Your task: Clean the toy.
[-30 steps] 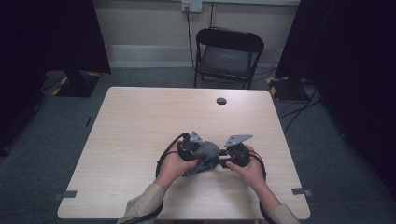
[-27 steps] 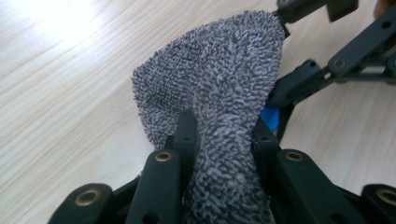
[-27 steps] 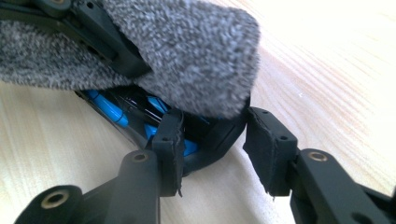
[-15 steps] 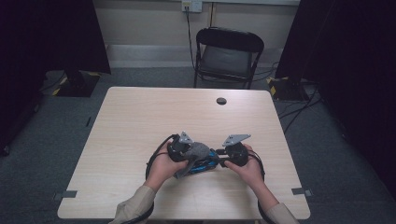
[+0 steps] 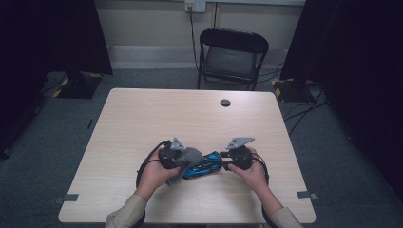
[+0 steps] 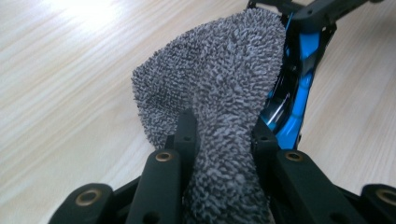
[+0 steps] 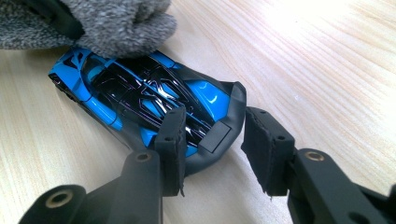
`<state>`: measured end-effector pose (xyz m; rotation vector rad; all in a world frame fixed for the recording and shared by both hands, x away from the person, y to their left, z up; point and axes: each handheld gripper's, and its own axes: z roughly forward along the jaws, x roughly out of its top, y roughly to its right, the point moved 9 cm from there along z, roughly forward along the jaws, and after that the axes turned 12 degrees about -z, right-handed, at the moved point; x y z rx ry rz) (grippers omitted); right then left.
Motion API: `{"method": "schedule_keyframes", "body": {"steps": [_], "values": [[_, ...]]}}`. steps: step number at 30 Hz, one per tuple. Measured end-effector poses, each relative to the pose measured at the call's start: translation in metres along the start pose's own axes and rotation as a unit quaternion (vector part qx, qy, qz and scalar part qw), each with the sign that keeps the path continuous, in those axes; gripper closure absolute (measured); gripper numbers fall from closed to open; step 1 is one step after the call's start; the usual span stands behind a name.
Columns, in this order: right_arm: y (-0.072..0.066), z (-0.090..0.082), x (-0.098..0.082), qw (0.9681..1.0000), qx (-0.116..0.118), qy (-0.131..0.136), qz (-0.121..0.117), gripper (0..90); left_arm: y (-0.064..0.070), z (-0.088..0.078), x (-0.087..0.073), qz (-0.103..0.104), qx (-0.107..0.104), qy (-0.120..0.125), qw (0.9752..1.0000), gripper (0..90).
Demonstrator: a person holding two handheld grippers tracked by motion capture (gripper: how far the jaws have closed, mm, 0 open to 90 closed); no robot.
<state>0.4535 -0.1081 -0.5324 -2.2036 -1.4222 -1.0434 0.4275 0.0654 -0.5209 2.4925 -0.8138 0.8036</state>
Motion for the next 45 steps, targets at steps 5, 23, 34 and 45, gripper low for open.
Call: {"method": "schedule_keyframes", "body": {"steps": [5, 23, 34, 45], "values": [[0.000, 0.000, 0.000, 1.0000, -0.001, 0.001, 0.001, 59.5, -0.004, -0.004, -0.012, -0.008, -0.002, -0.003, 1.0000, 71.5], [0.000, 0.000, 0.000, 1.0000, 0.001, -0.002, 0.004, 59.4, 0.032, -0.017, 0.011, 0.017, -0.033, 0.029, 0.9989, 71.5], [0.001, 0.000, -0.002, 0.9999, 0.006, 0.002, 0.015, 59.5, 0.070, 0.023, 0.015, 0.041, -0.063, 0.004, 0.9972, 71.3], [0.000, 0.000, 0.000, 1.0000, 0.004, -0.001, 0.009, 59.4, 0.063, 0.014, 0.004, 0.049, -0.053, -0.005, 0.9974, 71.6]]}}
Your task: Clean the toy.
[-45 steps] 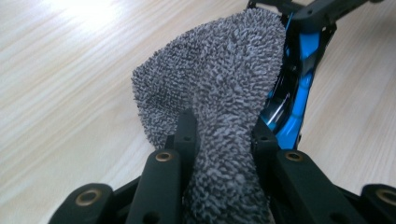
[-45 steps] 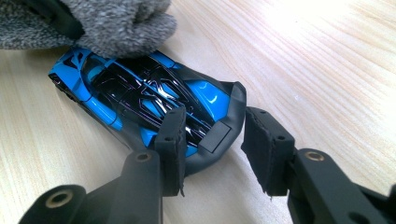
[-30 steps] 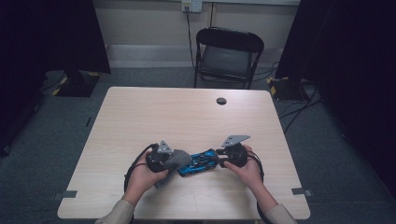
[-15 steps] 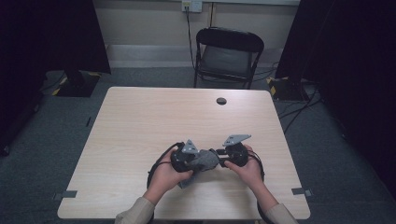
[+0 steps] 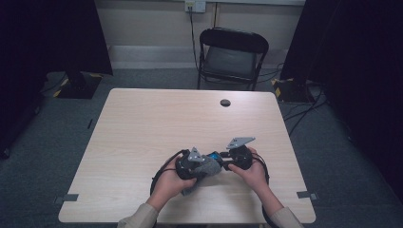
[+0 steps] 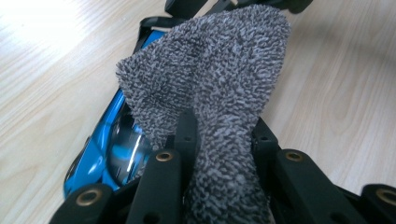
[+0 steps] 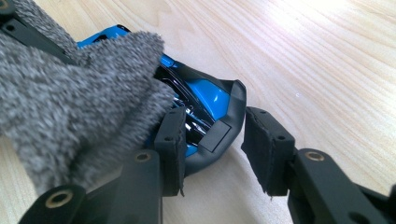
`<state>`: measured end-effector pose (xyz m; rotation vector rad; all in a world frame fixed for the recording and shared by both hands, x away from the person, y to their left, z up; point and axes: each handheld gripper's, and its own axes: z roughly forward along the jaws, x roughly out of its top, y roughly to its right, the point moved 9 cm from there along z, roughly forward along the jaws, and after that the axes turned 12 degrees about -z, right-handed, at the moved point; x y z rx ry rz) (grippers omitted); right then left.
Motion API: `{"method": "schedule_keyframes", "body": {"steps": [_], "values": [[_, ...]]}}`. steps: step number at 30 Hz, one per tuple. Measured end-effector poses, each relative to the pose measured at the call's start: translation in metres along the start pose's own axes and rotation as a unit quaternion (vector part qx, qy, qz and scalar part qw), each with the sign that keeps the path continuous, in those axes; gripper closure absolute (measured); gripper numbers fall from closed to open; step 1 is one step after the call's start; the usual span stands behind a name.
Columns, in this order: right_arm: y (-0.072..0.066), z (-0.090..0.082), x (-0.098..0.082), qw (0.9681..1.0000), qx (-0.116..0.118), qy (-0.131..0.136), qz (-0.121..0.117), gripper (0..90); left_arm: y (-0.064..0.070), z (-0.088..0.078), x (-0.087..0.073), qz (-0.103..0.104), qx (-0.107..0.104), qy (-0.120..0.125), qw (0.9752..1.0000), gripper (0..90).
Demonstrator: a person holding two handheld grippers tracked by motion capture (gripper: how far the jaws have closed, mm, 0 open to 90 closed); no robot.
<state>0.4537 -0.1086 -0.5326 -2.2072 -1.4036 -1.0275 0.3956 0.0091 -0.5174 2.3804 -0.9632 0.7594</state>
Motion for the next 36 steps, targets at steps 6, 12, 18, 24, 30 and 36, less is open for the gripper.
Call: {"method": "schedule_keyframes", "body": {"steps": [6, 12, 18, 24, 30, 36], "values": [[0.000, 0.000, 0.000, 1.0000, -0.001, -0.001, -0.001, 59.4, -0.010, -0.012, -0.009, -0.012, 0.008, -0.002, 0.9999, 71.6], [0.000, 0.000, 0.000, 1.0000, -0.001, -0.002, -0.001, 59.3, -0.019, -0.019, -0.017, -0.022, 0.017, -0.001, 0.9996, 71.6], [0.000, 0.000, 0.000, 1.0000, -0.002, -0.003, -0.002, 59.4, -0.028, -0.025, -0.026, -0.031, 0.024, -0.003, 0.9992, 71.6], [0.000, -0.001, 0.000, 1.0000, -0.002, -0.004, -0.004, 59.5, -0.037, -0.032, -0.037, -0.040, 0.033, -0.008, 0.9986, 71.6], [0.000, -0.001, 0.000, 1.0000, -0.002, -0.003, -0.003, 59.5, -0.044, -0.036, -0.045, -0.047, 0.041, -0.010, 0.9980, 71.6], [0.000, -0.001, 0.000, 1.0000, -0.003, -0.004, -0.004, 59.3, -0.048, -0.040, -0.049, -0.052, 0.046, -0.011, 0.9975, 71.6]]}}
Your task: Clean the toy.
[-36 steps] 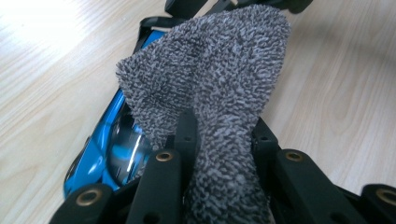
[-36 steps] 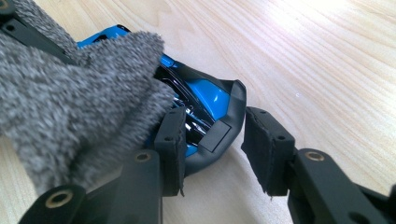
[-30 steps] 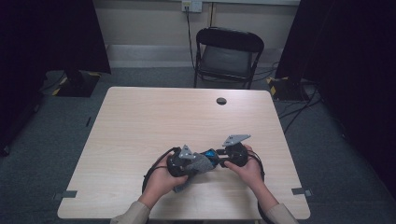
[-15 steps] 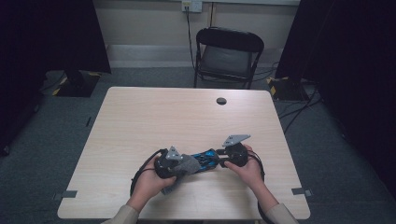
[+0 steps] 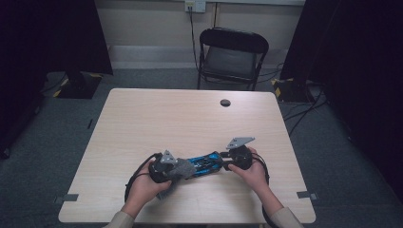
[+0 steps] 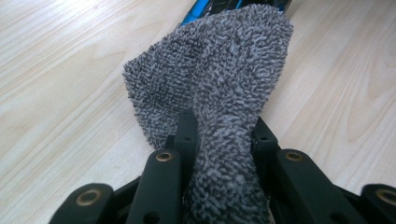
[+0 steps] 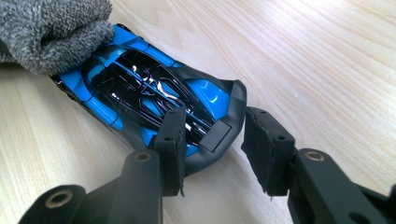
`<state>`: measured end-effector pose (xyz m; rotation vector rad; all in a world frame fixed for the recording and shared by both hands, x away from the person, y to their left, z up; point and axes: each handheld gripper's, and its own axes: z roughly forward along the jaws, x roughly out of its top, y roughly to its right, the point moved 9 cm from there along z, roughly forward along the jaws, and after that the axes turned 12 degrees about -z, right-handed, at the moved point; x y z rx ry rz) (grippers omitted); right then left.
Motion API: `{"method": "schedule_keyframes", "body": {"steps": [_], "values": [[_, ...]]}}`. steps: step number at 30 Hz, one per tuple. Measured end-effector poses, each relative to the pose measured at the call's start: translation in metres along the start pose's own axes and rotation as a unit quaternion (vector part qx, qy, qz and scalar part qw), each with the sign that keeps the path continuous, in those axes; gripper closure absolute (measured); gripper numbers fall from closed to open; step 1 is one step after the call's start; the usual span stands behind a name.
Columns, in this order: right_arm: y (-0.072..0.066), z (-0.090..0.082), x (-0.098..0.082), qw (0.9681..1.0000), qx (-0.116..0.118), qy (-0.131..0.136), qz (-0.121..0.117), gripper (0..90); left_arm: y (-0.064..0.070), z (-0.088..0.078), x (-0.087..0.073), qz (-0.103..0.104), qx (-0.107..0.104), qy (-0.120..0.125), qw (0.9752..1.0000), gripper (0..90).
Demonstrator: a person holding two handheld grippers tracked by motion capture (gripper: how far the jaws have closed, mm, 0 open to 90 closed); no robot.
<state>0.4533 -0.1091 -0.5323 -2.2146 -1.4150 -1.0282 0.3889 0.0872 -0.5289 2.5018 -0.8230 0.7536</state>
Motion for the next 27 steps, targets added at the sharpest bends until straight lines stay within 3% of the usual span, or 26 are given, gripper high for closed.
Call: {"method": "schedule_keyframes", "body": {"steps": [4, 8, 9, 10, 12, 13, 15, 17, 18, 20, 22, 27], "values": [[0.000, 0.000, 0.000, 1.0000, -0.001, 0.001, 0.002, 59.1, -0.003, -0.003, -0.004, -0.008, 0.002, 0.001, 1.0000, 71.6], [0.000, 0.000, 0.000, 1.0000, 0.000, 0.002, 0.002, 59.0, 0.008, -0.009, 0.000, 0.006, -0.010, 0.010, 0.9999, 71.6], [0.000, 0.000, 0.000, 1.0000, 0.001, 0.004, 0.004, 59.0, 0.018, -0.010, 0.005, 0.018, -0.017, 0.011, 0.9996, 71.6], [0.000, 0.000, 0.000, 1.0000, 0.001, 0.004, 0.004, 59.0, 0.018, -0.010, 0.005, 0.018, -0.017, 0.011, 0.9996, 71.7], [0.000, 0.000, 0.000, 1.0000, 0.000, 0.001, 0.003, 59.0, 0.031, -0.009, 0.011, 0.029, -0.031, 0.015, 0.9990, 71.7], [0.000, 0.000, 0.000, 1.0000, -0.001, 0.000, 0.002, 59.0, 0.044, -0.006, 0.019, 0.039, -0.045, 0.020, 0.9981, 71.6], [0.000, 0.000, 0.000, 1.0000, -0.001, 0.000, 0.002, 59.2, 0.057, -0.002, 0.025, 0.050, -0.054, 0.022, 0.9970, 71.6], [0.000, 0.000, 0.000, 1.0000, 0.000, 0.001, 0.003, 59.3, 0.063, 0.001, 0.027, 0.055, -0.061, 0.021, 0.9964, 71.6], [0.000, 0.000, 0.000, 1.0000, 0.000, 0.001, 0.003, 59.2, 0.075, 0.007, 0.031, 0.065, -0.072, 0.018, 0.9952, 71.6], [0.000, 0.000, 0.000, 1.0000, 0.000, 0.001, 0.003, 59.2, 0.080, 0.010, 0.032, 0.070, -0.078, 0.012, 0.9944, 71.6], [0.000, 0.000, 0.000, 1.0000, 0.001, 0.002, 0.005, 59.2, 0.093, 0.019, 0.037, 0.071, -0.098, 0.013, 0.9925, 71.6], [0.000, 0.000, 0.000, 1.0000, 0.002, 0.003, 0.004, 59.2, 0.101, 0.030, 0.041, 0.073, -0.106, 0.011, 0.9916, 71.6]]}}
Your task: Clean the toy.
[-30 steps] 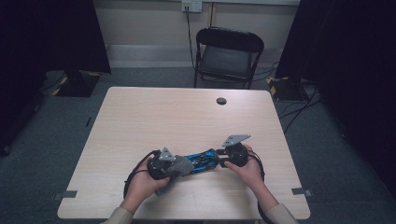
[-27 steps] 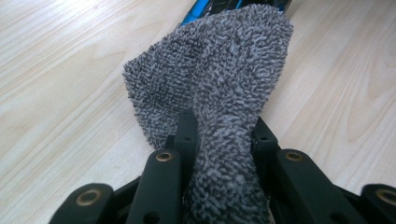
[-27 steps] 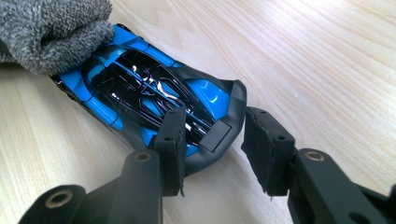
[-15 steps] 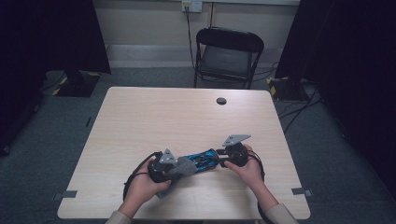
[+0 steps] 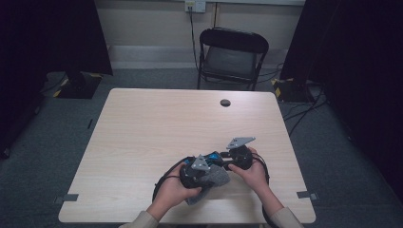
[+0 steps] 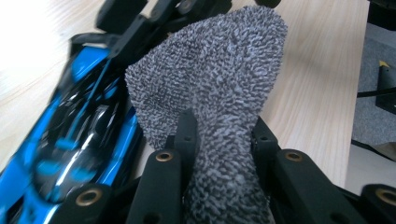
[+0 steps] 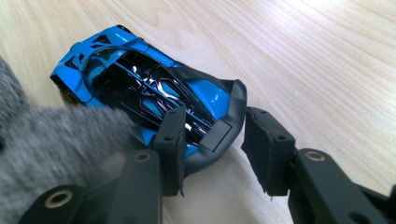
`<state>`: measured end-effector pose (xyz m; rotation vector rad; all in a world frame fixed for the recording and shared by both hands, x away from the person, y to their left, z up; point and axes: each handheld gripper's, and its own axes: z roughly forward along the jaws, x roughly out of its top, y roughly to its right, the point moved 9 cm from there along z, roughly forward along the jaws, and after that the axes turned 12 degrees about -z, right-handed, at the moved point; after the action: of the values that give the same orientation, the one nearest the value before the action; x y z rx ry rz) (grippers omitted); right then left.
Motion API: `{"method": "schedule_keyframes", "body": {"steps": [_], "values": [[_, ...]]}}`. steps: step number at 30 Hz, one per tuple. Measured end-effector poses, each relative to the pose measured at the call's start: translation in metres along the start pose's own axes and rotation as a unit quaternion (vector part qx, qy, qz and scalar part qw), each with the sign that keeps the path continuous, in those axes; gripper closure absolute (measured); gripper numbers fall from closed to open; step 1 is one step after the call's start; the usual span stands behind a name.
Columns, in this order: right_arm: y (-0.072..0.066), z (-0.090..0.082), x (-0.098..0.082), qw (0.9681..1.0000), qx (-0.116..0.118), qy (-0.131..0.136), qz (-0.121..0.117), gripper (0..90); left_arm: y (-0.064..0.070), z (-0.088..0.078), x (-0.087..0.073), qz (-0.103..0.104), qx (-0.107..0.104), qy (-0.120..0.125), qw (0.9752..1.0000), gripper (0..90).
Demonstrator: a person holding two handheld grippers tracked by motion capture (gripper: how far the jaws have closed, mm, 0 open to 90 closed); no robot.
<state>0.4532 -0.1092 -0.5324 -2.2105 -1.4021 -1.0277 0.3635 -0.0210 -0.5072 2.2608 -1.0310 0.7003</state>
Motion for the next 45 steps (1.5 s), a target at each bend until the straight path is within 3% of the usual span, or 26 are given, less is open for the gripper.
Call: {"method": "schedule_keyframes", "body": {"steps": [6, 15, 21, 23, 26, 30, 34, 38, 45], "values": [[0.000, 0.000, 0.000, 1.0000, 0.002, 0.001, 0.002, 59.1, 0.003, 0.007, 0.001, -0.001, -0.006, -0.007, 1.0000, 71.6], [0.000, 0.000, 0.000, 1.0000, 0.002, 0.001, 0.002, 59.2, -0.013, 0.007, -0.001, -0.013, 0.014, -0.010, 0.9998, 71.6], [0.000, 0.000, 0.000, 1.0000, 0.003, 0.001, 0.002, 59.1, -0.026, -0.003, -0.004, -0.026, 0.027, -0.005, 0.9993, 71.6], [0.000, 0.000, 0.000, 1.0000, 0.002, 0.001, 0.003, 59.2, -0.032, -0.014, 0.000, -0.033, 0.031, 0.009, 0.9989, 71.6], [0.000, 0.000, 0.000, 1.0000, 0.002, 0.001, 0.003, 59.3, -0.036, -0.021, 0.003, -0.035, 0.037, 0.009, 0.9986, 71.6], [0.000, 0.001, 0.000, 1.0000, 0.002, 0.000, 0.002, 59.4, -0.033, -0.017, 0.001, -0.029, 0.029, 0.001, 0.9992, 71.6], [0.000, 0.001, 0.000, 1.0000, 0.003, 0.001, 0.003, 59.5, -0.012, 0.001, -0.001, -0.015, -0.002, -0.007, 0.9999, 71.5], [-0.001, 0.001, 0.001, 1.0000, 0.002, 0.003, 0.005, 59.6, -0.008, 0.011, 0.001, -0.012, -0.007, -0.015, 0.9998, 71.5], [0.000, 0.001, -0.001, 1.0000, 0.002, 0.004, 0.008, 59.5, -0.011, 0.023, 0.003, -0.023, -0.003, -0.023, 0.9995, 71.5]]}}
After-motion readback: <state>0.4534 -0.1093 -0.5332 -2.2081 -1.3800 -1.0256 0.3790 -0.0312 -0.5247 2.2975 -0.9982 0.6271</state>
